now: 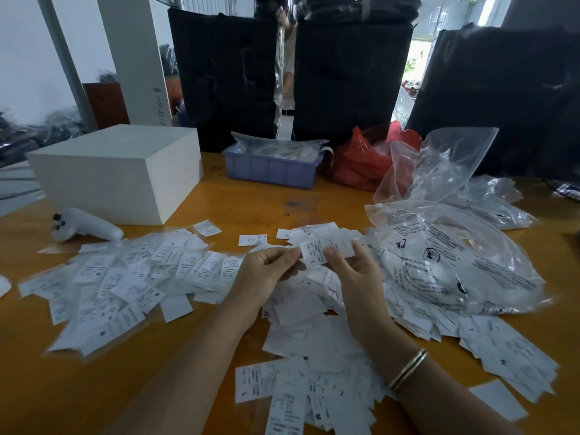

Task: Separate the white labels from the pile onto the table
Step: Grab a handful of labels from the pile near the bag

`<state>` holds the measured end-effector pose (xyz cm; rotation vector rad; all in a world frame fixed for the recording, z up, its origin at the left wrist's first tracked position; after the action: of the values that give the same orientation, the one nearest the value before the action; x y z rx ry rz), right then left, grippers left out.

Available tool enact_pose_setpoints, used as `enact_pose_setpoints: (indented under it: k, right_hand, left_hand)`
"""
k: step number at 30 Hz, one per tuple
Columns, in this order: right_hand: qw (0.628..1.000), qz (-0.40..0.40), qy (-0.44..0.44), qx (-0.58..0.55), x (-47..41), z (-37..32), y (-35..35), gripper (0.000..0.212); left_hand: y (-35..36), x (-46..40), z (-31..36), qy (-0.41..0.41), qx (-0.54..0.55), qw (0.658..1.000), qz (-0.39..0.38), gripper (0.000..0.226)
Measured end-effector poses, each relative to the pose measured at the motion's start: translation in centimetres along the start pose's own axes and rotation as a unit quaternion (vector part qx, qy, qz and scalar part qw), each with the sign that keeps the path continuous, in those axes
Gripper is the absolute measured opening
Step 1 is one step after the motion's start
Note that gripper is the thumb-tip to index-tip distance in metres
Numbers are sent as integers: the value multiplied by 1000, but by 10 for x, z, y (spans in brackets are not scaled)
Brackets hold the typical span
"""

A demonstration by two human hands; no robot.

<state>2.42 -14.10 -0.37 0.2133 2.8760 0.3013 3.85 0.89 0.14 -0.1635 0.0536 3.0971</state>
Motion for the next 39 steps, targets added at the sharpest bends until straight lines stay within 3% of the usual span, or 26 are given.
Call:
enact_pose_setpoints:
  k: [7,19,27,35,39]
  right_hand:
    - [994,57,6,-98,-3,-3,-1,5]
    - [997,-10,-27,67,0,0,0,6]
    - [996,49,11,-77,-2,-4,-4,13]
    - [998,15,-15,-59,-1,-3,4,7]
    - [996,49,-24,-72,-1,-3,2,6]
  left_hand:
    - [2,2,0,4,1,1000,-25,17]
    - [-2,-2,-3,7,14,1000,-5,28]
    - [-1,-3,-4,22,-27,999,-8,3]
    - [0,-4,-7,24,-54,998,2,5]
    - [0,-3,-5,55,-63,996,12,9]
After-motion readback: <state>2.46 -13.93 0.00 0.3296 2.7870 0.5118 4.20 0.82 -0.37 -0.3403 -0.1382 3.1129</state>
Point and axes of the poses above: each hand's wrist, its own x-axis away from the middle knuckle, its own y-axis out of the palm, z = x × y, the point moved 1 cm from there along -x, towards the middle knuckle, and after that the axes turned 1 degree about z, right-handed, at the moved point
